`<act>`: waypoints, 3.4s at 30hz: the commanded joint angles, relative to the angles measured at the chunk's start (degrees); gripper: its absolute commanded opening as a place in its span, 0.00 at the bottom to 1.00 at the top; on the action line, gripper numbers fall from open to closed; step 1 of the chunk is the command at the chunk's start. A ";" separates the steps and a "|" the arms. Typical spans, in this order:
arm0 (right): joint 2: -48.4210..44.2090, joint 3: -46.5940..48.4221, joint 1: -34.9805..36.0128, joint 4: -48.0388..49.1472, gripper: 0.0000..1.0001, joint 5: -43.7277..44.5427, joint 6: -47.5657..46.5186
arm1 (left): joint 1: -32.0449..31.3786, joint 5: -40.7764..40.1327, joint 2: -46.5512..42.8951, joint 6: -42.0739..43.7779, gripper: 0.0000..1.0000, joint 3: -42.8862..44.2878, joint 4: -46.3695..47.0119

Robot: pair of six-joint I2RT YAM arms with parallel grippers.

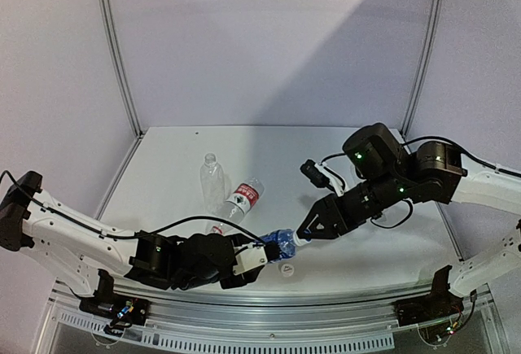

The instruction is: Unscrew the bottle caps

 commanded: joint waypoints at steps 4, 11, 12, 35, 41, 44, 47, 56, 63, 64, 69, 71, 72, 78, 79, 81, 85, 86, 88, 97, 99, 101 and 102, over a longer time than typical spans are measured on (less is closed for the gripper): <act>1.19 -0.28 -0.25 -0.74 0.44 1.36 -1.25 | -0.83 0.66 -1.83 -0.81 0.57 0.62 -0.36; 1.27 -0.35 -0.22 -0.61 0.39 1.01 -1.54 | -0.78 0.89 -1.78 -0.83 0.57 0.53 -0.36; 1.26 -0.37 -0.25 -0.59 0.38 0.90 -1.52 | -0.78 0.91 -1.78 -0.84 0.57 0.56 -0.36; -5.12 -6.74 5.84 11.61 0.00 25.54 -77.96 | -0.52 11.70 -0.90 -1.22 0.57 0.45 0.75; -5.11 -11.26 11.71 13.91 0.05 39.04 -100.16 | -0.52 12.63 -1.19 -1.53 0.57 0.70 0.03; -4.97 -13.07 12.75 15.03 0.11 42.12 -101.51 | -0.56 12.44 -1.64 -1.44 0.57 0.49 0.24; -5.34 -12.77 12.87 14.13 0.17 40.96 -99.84 | -0.51 12.11 -1.59 -1.46 0.57 0.44 0.34; -13.41 -8.14 12.91 10.06 0.51 24.59 -85.91 | -0.43 9.14 -2.21 -1.55 0.54 0.12 0.74; -18.18 -5.17 12.82 14.00 0.64 25.00 -60.36 | -0.34 5.07 -3.97 -1.84 0.42 -0.96 2.30; -18.05 -4.12 12.84 13.79 0.66 29.87 -53.26 | -0.34 4.40 -3.97 -1.81 0.38 -1.03 2.42; -11.27 5.22 6.41 -1.19 0.63 35.59 -22.19 | -0.40 1.36 -3.88 -1.82 0.13 -1.31 3.21; -9.11 6.30 2.91 -5.81 0.64 31.22 -14.95 | -0.41 0.54 -3.94 -1.71 0.12 -1.32 3.36; -8.59 5.81 0.57 -6.84 0.64 27.40 -12.23 | -0.45 0.33 -4.04 -1.67 0.12 -1.32 3.39; -7.62 -0.73 -7.27 -3.44 0.61 6.35 1.67 | -0.52 -0.49 -4.15 -1.24 0.12 -1.58 4.02; -7.29 -1.55 -7.49 -2.36 0.60 4.20 2.73 | -0.52 -0.56 -4.07 -1.20 0.12 -1.58 4.03; -6.26 -2.80 -7.58 0.18 0.59 0.39 5.83 | -0.52 -0.75 -3.89 -1.07 0.12 -1.58 4.05; -4.08 -4.65 -7.56 5.05 0.58 -6.99 9.88 | -0.56 -0.85 -3.80 -0.84 0.12 -1.50 3.99; -3.51 -4.97 -7.56 6.13 0.57 -8.16 10.74 | -0.60 -0.85 -3.79 -0.82 0.12 -1.50 3.90; -3.08 -5.61 -7.56 8.32 0.57 -9.58 11.75 | -0.65 -0.85 -3.89 -0.88 0.12 -1.40 3.68; -1.88 -6.42 -7.57 11.41 0.53 -13.74 14.03 | -0.78 -0.66 -4.15 -0.87 0.12 -1.41 3.59; -1.66 -6.38 -7.61 10.86 0.51 -13.98 13.76 | -0.78 -0.76 -4.15 -0.81 0.12 -1.41 3.55; -1.60 -6.47 -7.62 10.27 0.49 -13.97 13.47 | -0.78 -0.76 -4.14 -0.88 0.12 -1.41 3.54; -1.70 -6.44 -7.56 9.90 0.49 -14.01 13.32 | -0.78 -0.76 -4.13 -0.94 0.12 -1.41 3.59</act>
